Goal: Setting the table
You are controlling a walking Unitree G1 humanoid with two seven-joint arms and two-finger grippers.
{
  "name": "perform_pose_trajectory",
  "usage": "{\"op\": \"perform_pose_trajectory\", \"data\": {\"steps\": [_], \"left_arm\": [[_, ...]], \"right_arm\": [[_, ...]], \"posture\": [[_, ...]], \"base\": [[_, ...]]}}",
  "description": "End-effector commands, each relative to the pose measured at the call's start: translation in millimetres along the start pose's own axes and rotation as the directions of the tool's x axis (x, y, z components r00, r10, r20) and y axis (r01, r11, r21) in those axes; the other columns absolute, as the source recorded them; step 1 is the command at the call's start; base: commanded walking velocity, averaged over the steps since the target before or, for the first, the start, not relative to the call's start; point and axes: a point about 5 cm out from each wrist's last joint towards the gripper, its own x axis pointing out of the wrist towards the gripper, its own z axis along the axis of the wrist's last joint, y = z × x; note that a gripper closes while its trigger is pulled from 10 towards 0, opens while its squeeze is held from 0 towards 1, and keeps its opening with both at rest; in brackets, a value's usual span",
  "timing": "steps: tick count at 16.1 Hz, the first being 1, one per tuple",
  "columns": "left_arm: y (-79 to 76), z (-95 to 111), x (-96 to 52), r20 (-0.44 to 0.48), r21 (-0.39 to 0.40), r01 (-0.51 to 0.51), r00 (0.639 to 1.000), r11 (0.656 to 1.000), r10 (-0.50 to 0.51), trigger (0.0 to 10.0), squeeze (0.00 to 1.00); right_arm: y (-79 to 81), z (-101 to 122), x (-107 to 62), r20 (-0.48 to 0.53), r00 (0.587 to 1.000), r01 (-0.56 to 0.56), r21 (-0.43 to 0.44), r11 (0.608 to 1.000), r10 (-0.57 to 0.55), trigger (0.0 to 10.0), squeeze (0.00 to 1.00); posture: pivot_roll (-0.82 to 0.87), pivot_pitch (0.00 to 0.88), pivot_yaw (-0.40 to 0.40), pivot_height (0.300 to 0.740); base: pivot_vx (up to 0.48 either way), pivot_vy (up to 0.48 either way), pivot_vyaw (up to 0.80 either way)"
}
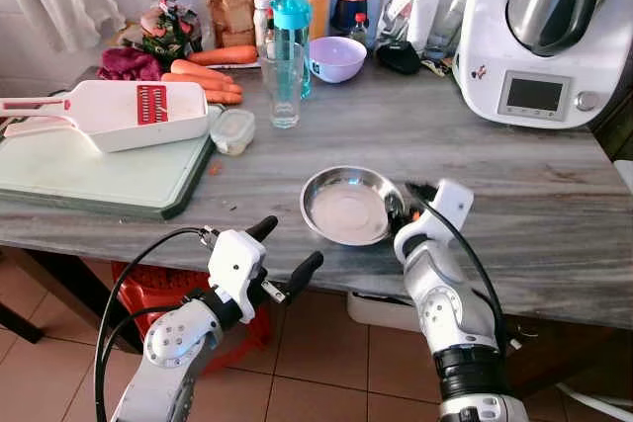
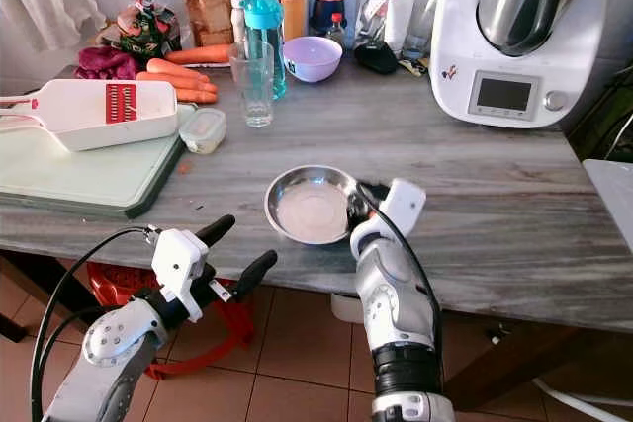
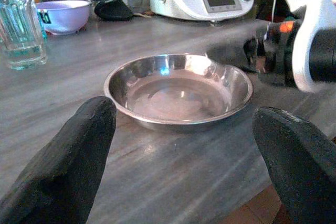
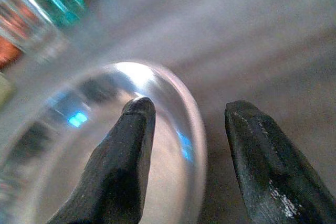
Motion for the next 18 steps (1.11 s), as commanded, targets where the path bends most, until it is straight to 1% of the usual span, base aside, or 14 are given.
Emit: {"op": "perform_pose_trajectory", "data": {"steps": [1,4,5,6,8,9,11,12,13,14,15,16,17,18], "left_arm": [[0.1,5,0.0,0.022,0.009,0.007,1.000,1.000,-0.007,10.0,0.00],[1.2,3,-0.2,0.019,0.006,-0.001,1.000,1.000,0.001,10.0,0.00],[2.6,1,-1.8,0.029,-0.007,-0.051,0.998,0.999,0.051,10.0,0.00],[2.8,1,-2.6,0.035,-0.012,-0.072,0.997,0.997,0.072,10.0,0.00],[4.8,2,-4.2,0.054,-0.007,-0.108,0.993,0.994,0.108,10.0,0.00],[8.8,4,-5.8,0.070,-0.005,-0.151,0.986,0.989,0.151,10.0,0.00],[17.0,5,-9.7,0.081,-0.032,-0.252,0.964,0.967,0.254,10.0,0.00],[21.3,5,-11.4,0.077,-0.001,-0.309,0.948,0.951,0.308,10.0,0.00],[30.4,4,-16.5,0.063,0.033,-0.413,0.910,0.910,0.411,10.0,0.00],[34.6,2,-20.8,0.050,0.046,-0.462,0.887,0.886,0.460,10.0,0.00],[36.6,2,-24.2,0.051,0.055,-0.492,0.871,0.869,0.489,10.0,0.00],[37.3,-2,-29.5,0.021,0.035,-0.532,0.847,0.846,0.532,10.0,0.00],[37.0,-4,-31.5,0.014,0.048,-0.554,0.832,0.831,0.554,10.0,0.00],[36.1,-6,-30.7,0.010,0.069,-0.556,0.831,0.829,0.556,10.0,0.00]], "right_arm": [[1.4,12,-5.7,0.075,0.997,-0.019,-0.054,0.998,0.023,10.0,1.00],[-0.7,20,-13.6,0.136,0.990,-0.020,-0.108,0.994,0.035,10.0,1.00],[-10.0,28,-21.5,0.207,0.978,0.015,-0.153,0.988,0.018,10.0,1.00],[-14.6,32,-26.2,0.233,0.972,0.025,-0.203,0.979,0.023,10.0,1.00],[-21.6,37,-35.7,0.270,0.962,0.025,-0.262,0.965,0.049,10.0,1.00],[-26.1,41,-42.9,0.297,0.952,0.027,-0.327,0.945,0.075,10.0,1.00],[-36.7,46,-56.7,0.326,0.940,0.043,-0.398,0.916,0.098,10.0,1.00],[-42.0,48,-62.4,0.336,0.937,0.062,-0.429,0.901,0.095,10.0,1.00],[-47.6,48,-74.8,0.332,0.936,0.055,-0.466,0.883,0.116,10.0,1.00],[-50.1,46,-81.6,0.322,0.939,0.051,-0.483,0.874,0.123,10.0,1.00],[-51.4,45,-85.5,0.314,0.941,0.043,-0.480,0.876,0.126,10.0,1.00],[-54.0,43,-91.5,0.308,0.943,0.041,-0.488,0.872,0.128,10.0,1.00],[-57.3,40,-94.3,0.303,0.947,0.050,-0.476,0.878,0.110,10.0,1.00],[-59.4,39,-96.6,0.306,0.948,0.069,-0.478,0.876,0.092,10.0,1.00]], "posture": [[0.08,0.056,-0.032,0.740],[0.08,0.056,-0.032,0.740],[0.08,0.056,-0.038,0.740],[0.07,0.056,-0.041,0.740],[0.06,0.059,-0.043,0.740],[0.06,0.060,-0.048,0.740],[0.07,0.058,-0.055,0.740],[0.07,0.060,-0.065,0.740],[0.08,0.063,-0.073,0.740],[0.08,0.065,-0.075,0.740],[0.08,0.066,-0.074,0.740],[0.07,0.068,-0.066,0.740],[0.07,0.068,-0.065,0.740],[0.07,0.062,-0.058,0.740]], "base": [[0.000,0.000,0.00],[0.000,0.000,0.00],[0.000,0.000,0.00],[0.000,0.000,0.00],[0.000,0.000,0.00],[0.000,0.000,0.00],[0.000,0.000,0.00],[0.000,0.000,0.00],[0.000,0.000,0.00],[0.000,0.000,0.00],[0.000,0.000,0.00],[0.000,0.000,0.00],[0.000,0.000,0.00],[0.000,0.000,0.00]]}}
